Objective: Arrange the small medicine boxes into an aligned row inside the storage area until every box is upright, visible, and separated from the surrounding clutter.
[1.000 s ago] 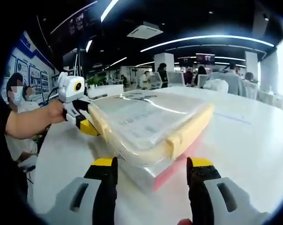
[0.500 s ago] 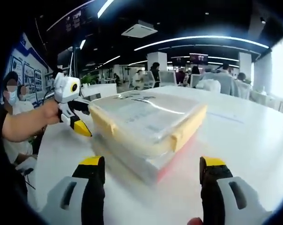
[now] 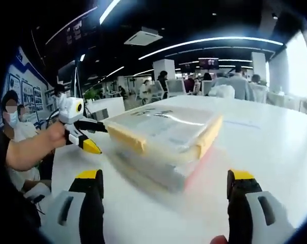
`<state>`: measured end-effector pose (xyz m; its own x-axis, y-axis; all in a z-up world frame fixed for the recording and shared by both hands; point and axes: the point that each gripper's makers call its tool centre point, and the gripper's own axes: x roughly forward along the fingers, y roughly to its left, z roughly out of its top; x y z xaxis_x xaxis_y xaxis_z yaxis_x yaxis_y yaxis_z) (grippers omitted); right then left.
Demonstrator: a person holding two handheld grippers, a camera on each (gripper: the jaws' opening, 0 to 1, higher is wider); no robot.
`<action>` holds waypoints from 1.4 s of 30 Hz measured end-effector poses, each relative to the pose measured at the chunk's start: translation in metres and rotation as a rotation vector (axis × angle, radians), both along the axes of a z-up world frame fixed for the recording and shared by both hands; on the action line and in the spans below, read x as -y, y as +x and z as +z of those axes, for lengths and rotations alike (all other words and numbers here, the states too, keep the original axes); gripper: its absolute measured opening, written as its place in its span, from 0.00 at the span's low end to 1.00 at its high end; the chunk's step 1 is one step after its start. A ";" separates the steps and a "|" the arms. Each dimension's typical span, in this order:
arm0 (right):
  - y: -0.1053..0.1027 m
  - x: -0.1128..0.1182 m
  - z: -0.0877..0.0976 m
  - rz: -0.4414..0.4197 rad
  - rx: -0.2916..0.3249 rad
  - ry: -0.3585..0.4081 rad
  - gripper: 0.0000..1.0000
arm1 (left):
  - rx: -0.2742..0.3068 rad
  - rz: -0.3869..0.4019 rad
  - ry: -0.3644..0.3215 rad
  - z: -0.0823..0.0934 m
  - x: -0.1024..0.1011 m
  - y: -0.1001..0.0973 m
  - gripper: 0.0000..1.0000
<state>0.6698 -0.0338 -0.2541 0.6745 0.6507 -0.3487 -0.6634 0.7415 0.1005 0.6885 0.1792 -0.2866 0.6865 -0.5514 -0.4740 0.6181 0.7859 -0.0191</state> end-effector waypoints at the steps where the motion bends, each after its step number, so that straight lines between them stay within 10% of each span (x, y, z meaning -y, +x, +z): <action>1: -0.003 0.000 0.002 -0.008 0.000 0.010 1.00 | -0.001 -0.002 0.003 0.000 0.000 0.000 0.90; 29: -0.069 0.003 0.008 0.004 -0.020 0.102 1.00 | -0.027 -0.004 -0.001 0.026 -0.023 -0.096 0.90; 34: -0.077 0.009 0.008 0.003 -0.045 0.080 1.00 | 0.000 0.014 0.104 0.028 -0.038 -0.105 0.90; 42: -0.102 0.012 0.015 -0.022 -0.051 0.047 1.00 | -0.046 -0.043 0.021 0.034 -0.033 -0.122 0.90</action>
